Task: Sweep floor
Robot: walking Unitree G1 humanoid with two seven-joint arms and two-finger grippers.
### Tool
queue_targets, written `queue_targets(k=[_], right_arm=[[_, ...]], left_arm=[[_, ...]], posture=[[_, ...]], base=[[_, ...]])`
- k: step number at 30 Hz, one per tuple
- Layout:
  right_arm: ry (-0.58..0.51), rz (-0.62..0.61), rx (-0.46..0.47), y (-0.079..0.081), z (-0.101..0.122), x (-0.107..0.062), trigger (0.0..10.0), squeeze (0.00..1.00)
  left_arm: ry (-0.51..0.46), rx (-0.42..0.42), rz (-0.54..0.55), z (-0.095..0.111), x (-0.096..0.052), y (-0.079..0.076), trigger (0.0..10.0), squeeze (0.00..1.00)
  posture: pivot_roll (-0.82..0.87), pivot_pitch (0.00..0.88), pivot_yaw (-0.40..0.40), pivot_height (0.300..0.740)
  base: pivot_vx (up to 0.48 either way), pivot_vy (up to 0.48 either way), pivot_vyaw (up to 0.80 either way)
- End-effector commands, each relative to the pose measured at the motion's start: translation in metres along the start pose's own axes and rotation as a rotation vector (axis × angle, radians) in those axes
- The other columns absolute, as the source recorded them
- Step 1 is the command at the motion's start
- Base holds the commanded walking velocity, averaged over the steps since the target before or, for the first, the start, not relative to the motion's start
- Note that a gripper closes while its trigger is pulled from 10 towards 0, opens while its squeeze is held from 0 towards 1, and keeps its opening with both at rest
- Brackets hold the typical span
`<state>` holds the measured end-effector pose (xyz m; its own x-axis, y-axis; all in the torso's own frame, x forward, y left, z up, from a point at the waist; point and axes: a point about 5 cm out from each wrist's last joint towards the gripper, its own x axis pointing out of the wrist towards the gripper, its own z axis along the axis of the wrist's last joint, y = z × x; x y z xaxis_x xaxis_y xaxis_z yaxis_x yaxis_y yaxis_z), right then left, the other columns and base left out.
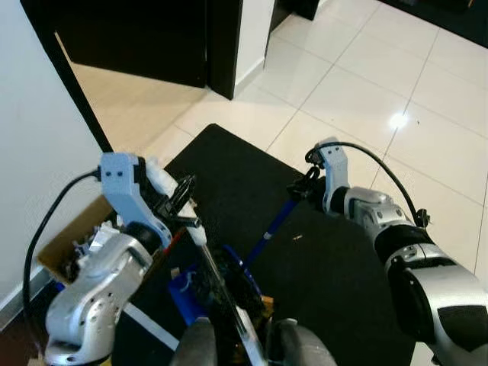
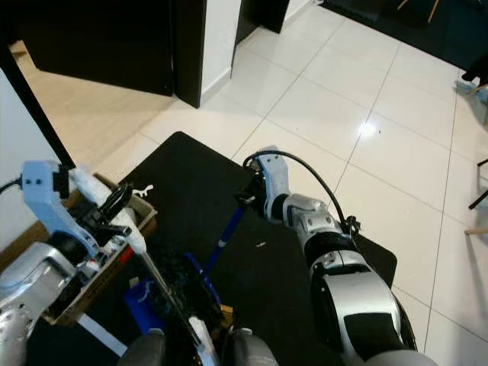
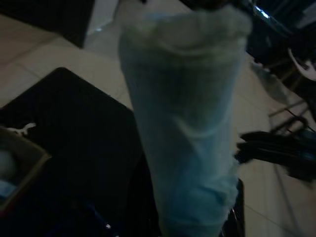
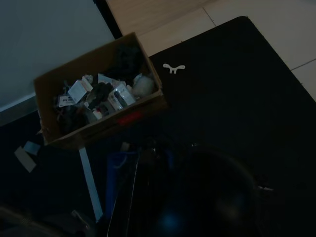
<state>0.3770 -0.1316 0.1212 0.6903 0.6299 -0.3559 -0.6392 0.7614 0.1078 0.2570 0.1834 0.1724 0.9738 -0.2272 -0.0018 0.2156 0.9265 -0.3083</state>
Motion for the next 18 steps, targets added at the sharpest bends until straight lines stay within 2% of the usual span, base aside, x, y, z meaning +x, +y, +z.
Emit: queue_targets(k=[1,5,8,9,13,15,17,18], right_arm=[[-0.044,0.092,0.015,0.007,0.009,0.002,10.0,0.0],[-0.047,0.153,0.003,0.012,0.011,0.002,10.0,0.0],[-0.021,0.22,-0.045,0.015,0.008,-0.002,10.0,0.0],[0.011,0.278,-0.093,0.015,0.003,-0.01,10.0,0.0],[0.021,0.337,-0.135,0.016,0.004,-0.022,10.0,0.0],[0.021,0.337,-0.135,0.016,0.004,-0.022,10.0,0.0],[-0.002,0.349,-0.139,0.017,0.012,-0.028,10.0,0.0],[-0.002,0.349,-0.139,0.017,0.012,-0.028,10.0,0.0]], left_arm=[[0.013,-0.005,0.071,-0.013,0.007,0.004,10.0,0.0],[-0.002,0.004,0.101,-0.011,0.012,0.005,10.0,0.0],[-0.028,0.035,0.122,-0.006,0.013,0.007,10.0,0.0],[-0.061,0.086,0.149,0.002,0.014,0.011,10.0,0.0],[-0.13,0.144,0.17,0.018,0.016,0.015,10.0,0.0],[-0.13,0.144,0.17,0.018,0.016,0.015,10.0,0.0],[-0.191,0.177,0.159,0.034,0.019,0.014,10.0,0.0],[-0.191,0.177,0.159,0.034,0.019,0.014,10.0,0.0]], posture=[[0.28,0.188,-0.153,0.74],[0.28,0.187,-0.154,0.74],[0.28,0.187,-0.155,0.74],[0.28,0.189,-0.157,0.74],[0.27,0.191,-0.158,0.74],[0.27,0.191,-0.158,0.74],[0.27,0.191,-0.158,0.74],[0.27,0.191,-0.158,0.74]], base=[[0.0,0.0,0.0],[0.0,0.0,0.0],[0.0,0.0,0.0],[0.0,0.0,0.0],[0.0,0.0,0.0],[0.0,0.0,0.0],[0.0,0.0,0.0],[0.0,0.0,0.0]])
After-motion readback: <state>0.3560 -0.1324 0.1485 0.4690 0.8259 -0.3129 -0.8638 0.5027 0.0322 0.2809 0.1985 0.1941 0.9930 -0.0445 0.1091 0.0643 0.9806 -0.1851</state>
